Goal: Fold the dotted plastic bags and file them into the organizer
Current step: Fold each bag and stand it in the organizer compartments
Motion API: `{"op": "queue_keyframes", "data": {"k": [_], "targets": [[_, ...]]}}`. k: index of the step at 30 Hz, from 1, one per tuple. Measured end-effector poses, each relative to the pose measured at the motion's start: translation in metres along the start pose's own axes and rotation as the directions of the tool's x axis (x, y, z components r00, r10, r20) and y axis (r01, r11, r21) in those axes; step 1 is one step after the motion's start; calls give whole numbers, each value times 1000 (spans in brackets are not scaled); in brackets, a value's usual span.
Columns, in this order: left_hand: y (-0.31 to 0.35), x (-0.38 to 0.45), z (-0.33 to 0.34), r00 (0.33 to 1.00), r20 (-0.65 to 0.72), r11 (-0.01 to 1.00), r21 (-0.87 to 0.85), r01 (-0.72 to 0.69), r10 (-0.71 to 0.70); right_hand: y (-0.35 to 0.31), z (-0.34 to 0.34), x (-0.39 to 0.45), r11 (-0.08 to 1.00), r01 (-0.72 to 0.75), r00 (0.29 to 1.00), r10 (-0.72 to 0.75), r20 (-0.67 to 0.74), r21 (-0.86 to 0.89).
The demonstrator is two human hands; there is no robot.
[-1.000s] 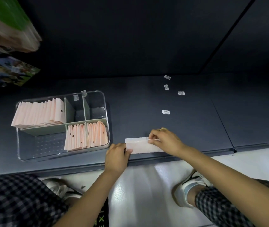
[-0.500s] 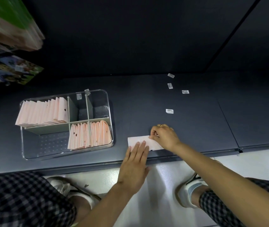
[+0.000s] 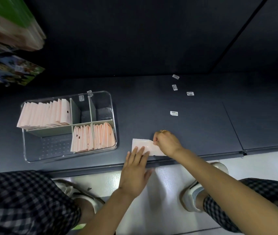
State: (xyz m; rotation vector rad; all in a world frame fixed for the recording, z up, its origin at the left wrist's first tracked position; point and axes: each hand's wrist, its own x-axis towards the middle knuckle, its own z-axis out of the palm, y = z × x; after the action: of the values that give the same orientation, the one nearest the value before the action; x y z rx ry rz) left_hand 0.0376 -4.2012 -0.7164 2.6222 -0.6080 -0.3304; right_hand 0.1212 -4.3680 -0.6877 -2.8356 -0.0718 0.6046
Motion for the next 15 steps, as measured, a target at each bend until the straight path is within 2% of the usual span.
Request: {"op": "queue_keyframes", "data": {"k": [1, 2, 3, 4, 5, 6, 7, 8, 9, 12, 15], "targets": [[4, -5, -3, 991, -116, 994, -97, 51, -62, -2, 0, -4, 1000, -17, 1000, 17, 9, -10], [8, -11, -5, 960, -232, 975, -194, 113, -157, -5, 1, -9, 999, -32, 999, 32, 8, -26], [13, -18, -5, 913, -290, 932, -307, 195, -286, -8, 4, -15, 998, -49, 999, 49, 2, -42], [18, -23, -5, 871, -241, 839, -463, 285, -429, -10, 8, -21, 996, -73, 997, 73, -9, -51], [24, -25, -6, 820, -90, 668, -634, 390, -565, -13, 13, -27, 993, -106, 994, 105, -23, -43], [29, -24, -7, 768, 108, 447, -759, 474, -631, -16, 18, -34, 989, -147, 989, 147, -36, -5], [32, -23, -9, 724, 287, 240, -813, 530, -627, -18, 22, -40, 978, -191, 980, 195, -46, 80], [34, -21, -11, 702, 411, 96, -823, 561, -581, -19, 26, -45, 950, -234, 968, 248, -44, 206], [37, -19, -14, 694, 490, 2, -816, 578, -528, -21, 28, -51, 900, -268, 954, 297, -32, 344], [40, -14, -24, 676, 586, -198, -802, 564, -447, -29, 28, -65, 698, -312, 926, 375, 42, 644], [41, -9, -42, 668, 556, -331, -831, 447, -494, -39, 20, -78, 473, -307, 921, 366, 133, 826]]}}
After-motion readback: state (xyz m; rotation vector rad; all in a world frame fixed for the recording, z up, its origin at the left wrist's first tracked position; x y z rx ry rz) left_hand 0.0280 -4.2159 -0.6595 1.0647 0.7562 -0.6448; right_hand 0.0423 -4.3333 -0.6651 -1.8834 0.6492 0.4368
